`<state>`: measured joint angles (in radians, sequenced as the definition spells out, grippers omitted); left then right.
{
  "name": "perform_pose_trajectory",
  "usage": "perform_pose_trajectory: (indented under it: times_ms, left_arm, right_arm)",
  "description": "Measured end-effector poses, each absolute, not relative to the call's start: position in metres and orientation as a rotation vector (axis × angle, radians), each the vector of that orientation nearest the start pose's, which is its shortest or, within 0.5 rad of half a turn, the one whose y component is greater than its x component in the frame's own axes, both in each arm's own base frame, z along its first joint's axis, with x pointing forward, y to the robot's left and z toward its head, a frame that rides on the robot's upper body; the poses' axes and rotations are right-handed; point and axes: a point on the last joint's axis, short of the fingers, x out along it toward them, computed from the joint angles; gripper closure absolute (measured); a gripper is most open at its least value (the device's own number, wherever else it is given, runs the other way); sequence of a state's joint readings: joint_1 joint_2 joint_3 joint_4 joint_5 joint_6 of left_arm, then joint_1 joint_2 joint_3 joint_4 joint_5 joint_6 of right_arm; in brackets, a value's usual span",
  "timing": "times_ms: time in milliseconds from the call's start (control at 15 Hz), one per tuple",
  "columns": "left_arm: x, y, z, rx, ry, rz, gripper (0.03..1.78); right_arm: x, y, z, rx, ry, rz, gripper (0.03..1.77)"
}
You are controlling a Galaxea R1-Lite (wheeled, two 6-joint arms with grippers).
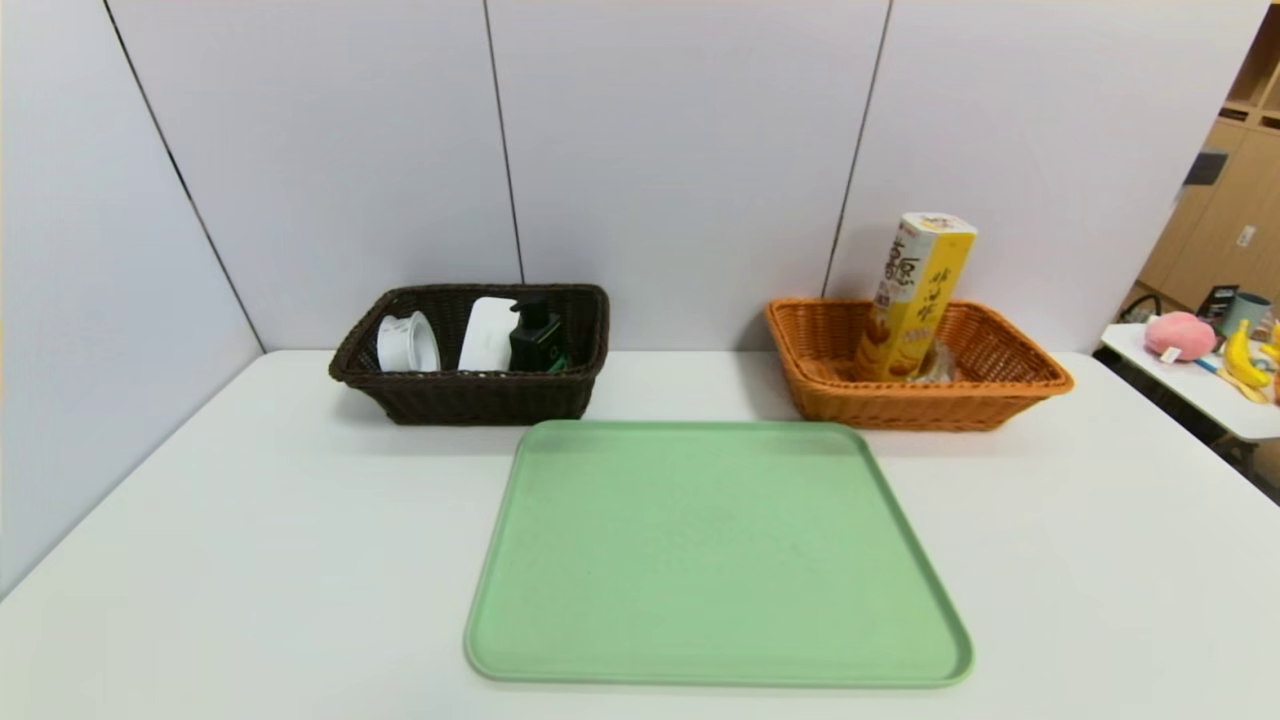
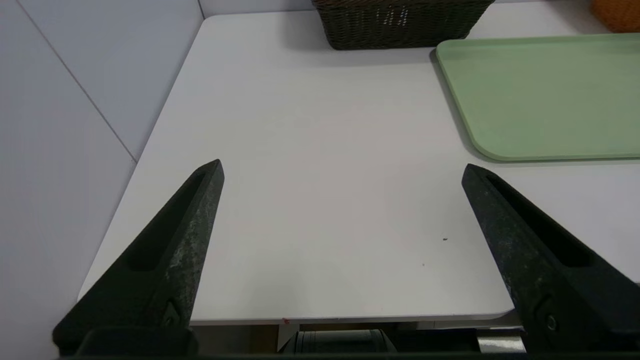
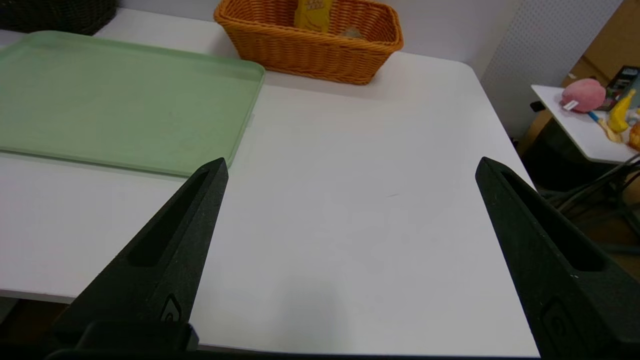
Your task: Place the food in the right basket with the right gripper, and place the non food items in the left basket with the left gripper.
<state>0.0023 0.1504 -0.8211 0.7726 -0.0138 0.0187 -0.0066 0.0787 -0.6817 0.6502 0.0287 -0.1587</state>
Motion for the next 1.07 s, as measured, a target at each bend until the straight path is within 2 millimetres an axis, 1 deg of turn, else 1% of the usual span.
perform_pose_trajectory:
  times_ms: [67, 200, 333, 467, 600, 667, 800, 933, 1000, 1067]
  left_arm:
    - [-0.106, -0.001, 0.197, 0.023, 0.067, -0.024, 0.12]
    - [-0.103, 0.000, 0.181, 0.057, 0.016, -0.034, 0.12]
    - [-0.098, 0.000, 0.176, 0.054, -0.074, -0.028, 0.12]
    - [-0.094, 0.000, 0.179, 0.051, -0.177, -0.019, 0.12]
    - [-0.086, 0.000, 0.178, 0.054, -0.258, 0.001, 0.12]
    - [-0.079, 0.000, 0.175, 0.058, -0.291, 0.009, 0.12]
    - [-0.060, 0.001, 0.158, 0.090, -0.324, 0.020, 0.12]
    - [-0.040, 0.001, 0.133, 0.134, -0.352, 0.036, 0.12]
    - [-0.036, 0.001, 0.125, 0.139, -0.381, 0.050, 0.12]
    - [-0.034, 0.001, 0.121, 0.129, -0.397, 0.062, 0.12]
  right_arm:
    - [-0.099, 0.001, 0.178, -0.160, 0.012, 0.019, 0.09]
    - [-0.102, 0.000, 0.182, -0.154, -0.111, -0.019, 0.09]
    - [-0.097, 0.000, 0.184, -0.148, -0.213, -0.062, 0.09]
    - [-0.085, -0.001, 0.181, -0.146, -0.298, -0.093, 0.09]
    - [-0.071, -0.001, 0.172, -0.150, -0.363, -0.102, 0.09]
    - [-0.063, -0.001, 0.166, -0.154, -0.393, -0.105, 0.09]
    - [-0.049, -0.001, 0.149, -0.160, -0.423, -0.107, 0.09]
    - [-0.038, -0.001, 0.131, -0.178, -0.444, -0.112, 0.09]
    - [-0.036, -0.001, 0.126, -0.176, -0.457, -0.116, 0.09]
    - [-0.034, -0.001, 0.122, -0.161, -0.431, -0.113, 0.09]
